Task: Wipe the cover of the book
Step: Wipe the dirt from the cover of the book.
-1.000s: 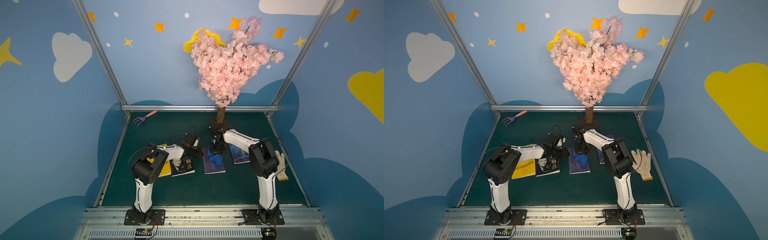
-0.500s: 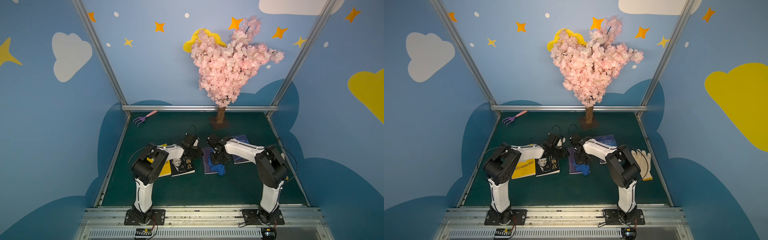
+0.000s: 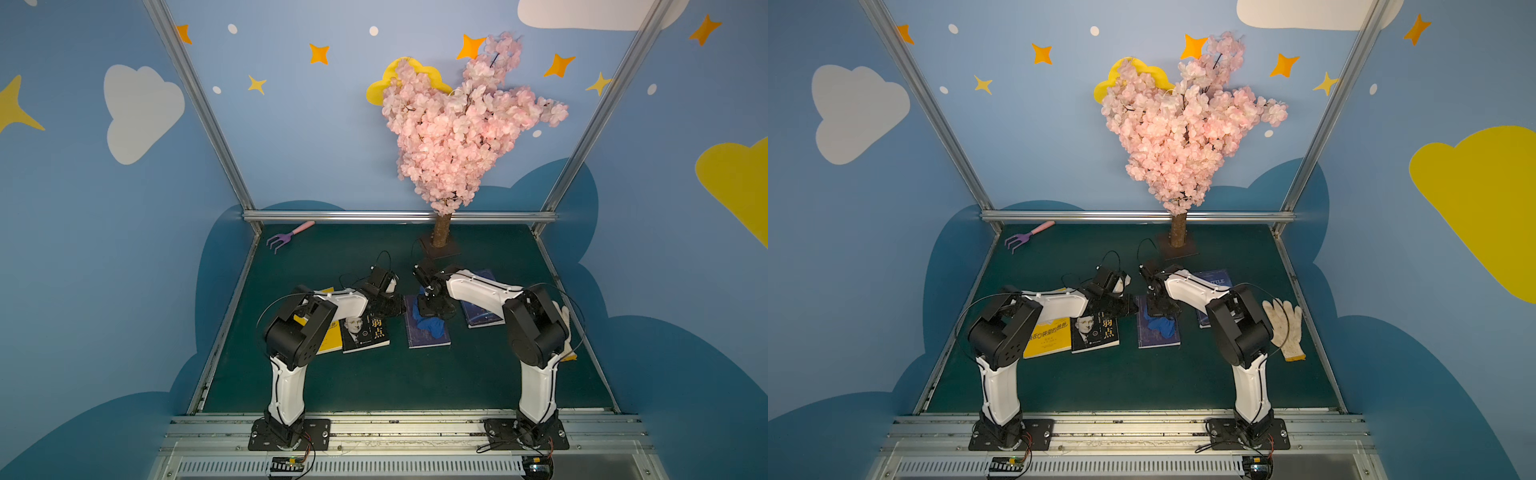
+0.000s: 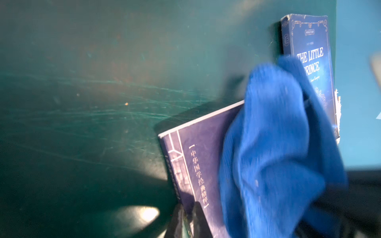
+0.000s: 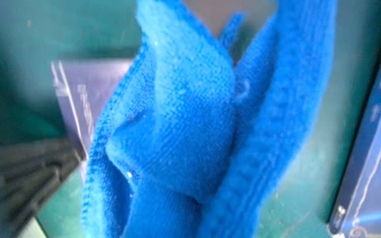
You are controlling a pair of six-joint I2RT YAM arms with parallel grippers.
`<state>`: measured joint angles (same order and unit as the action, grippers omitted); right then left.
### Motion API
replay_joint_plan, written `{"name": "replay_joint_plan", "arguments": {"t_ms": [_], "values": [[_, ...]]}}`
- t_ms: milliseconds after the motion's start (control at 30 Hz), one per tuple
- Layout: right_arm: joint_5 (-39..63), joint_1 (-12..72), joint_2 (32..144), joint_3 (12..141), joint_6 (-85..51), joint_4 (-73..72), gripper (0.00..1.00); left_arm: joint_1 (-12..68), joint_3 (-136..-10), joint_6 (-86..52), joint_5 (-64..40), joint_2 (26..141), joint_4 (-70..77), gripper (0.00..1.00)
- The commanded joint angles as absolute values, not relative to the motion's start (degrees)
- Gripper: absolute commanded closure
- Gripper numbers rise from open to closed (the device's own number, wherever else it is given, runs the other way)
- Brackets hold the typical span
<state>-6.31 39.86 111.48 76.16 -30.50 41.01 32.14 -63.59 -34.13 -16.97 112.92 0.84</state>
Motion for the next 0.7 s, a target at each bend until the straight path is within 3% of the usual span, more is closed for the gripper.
{"name": "replay_joint_plan", "arguments": {"t_ms": [0,167,500,667], "values": [[-4.5,41.9,111.0,64.9,-32.5,44.4,1.0,32.4,-62.8,-33.7,-16.8,115.2,-1.9,0.89],[-4.6,41.3,109.4,64.4,-32.2,43.5,1.0,32.2,-62.9,-33.8,-16.9,115.6,-2.0,0.9],[-1.7,37.2,127.1,90.4,-29.7,50.0,1.0,32.2,-62.8,-32.9,-15.5,114.5,-2.8,0.92],[-1.6,38.8,124.1,84.9,-30.7,48.3,1.0,32.3,-62.9,-33.4,-16.5,115.0,-2.4,0.93]]}}
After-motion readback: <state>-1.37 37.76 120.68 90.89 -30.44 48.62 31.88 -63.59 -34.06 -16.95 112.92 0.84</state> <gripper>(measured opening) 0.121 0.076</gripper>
